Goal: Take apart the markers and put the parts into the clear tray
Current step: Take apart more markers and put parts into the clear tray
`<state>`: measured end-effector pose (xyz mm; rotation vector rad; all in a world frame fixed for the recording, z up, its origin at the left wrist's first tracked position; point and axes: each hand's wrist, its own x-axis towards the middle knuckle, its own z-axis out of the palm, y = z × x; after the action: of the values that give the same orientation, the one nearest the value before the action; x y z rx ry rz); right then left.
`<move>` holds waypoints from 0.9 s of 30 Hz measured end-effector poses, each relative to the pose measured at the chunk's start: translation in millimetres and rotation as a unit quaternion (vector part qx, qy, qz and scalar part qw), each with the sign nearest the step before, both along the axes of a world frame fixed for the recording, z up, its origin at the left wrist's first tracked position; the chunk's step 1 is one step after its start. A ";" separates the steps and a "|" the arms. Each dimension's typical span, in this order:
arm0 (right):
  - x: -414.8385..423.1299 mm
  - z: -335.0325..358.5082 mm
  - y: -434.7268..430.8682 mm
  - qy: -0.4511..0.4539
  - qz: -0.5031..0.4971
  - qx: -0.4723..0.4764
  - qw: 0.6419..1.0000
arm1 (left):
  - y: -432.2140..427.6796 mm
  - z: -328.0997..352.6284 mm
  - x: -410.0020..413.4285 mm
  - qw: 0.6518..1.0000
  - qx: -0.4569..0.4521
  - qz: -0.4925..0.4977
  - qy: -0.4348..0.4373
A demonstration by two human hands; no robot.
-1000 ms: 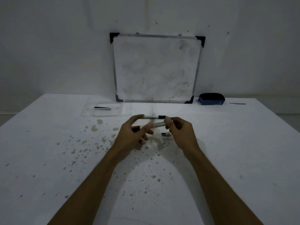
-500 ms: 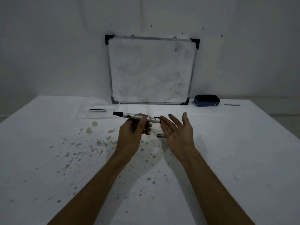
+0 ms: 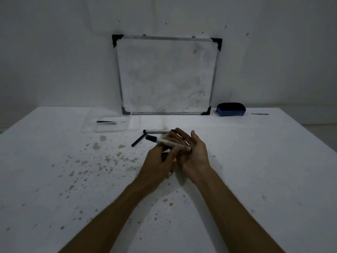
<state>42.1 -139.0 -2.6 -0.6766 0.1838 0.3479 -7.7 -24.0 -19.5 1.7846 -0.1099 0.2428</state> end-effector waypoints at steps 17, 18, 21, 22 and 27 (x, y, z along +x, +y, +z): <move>16.3 -5.4 -26.1 -0.143 -0.014 -0.269 0.952 | 48.9 8.7 29.3 0.991 -0.096 0.083 0.043; 17.1 -5.9 -29.8 -0.144 -0.026 -0.284 0.948 | 55.8 9.8 29.0 0.995 -0.036 0.076 0.055; 20.7 -10.6 -39.0 -0.158 -0.056 -0.348 0.922 | 72.8 11.9 21.2 0.971 0.228 0.032 0.069; 21.8 -12.7 -41.0 -0.167 -0.062 -0.370 0.912 | 75.2 11.5 18.4 0.953 0.295 0.014 0.064; 22.3 -20.4 -40.7 -0.218 -0.083 -0.447 0.864 | 74.5 10.0 17.3 0.886 0.461 -0.015 0.049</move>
<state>64.4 -179.7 -23.0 -1.6304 -0.0466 -0.0946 9.5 50.5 -9.5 2.7404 -0.2039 0.0684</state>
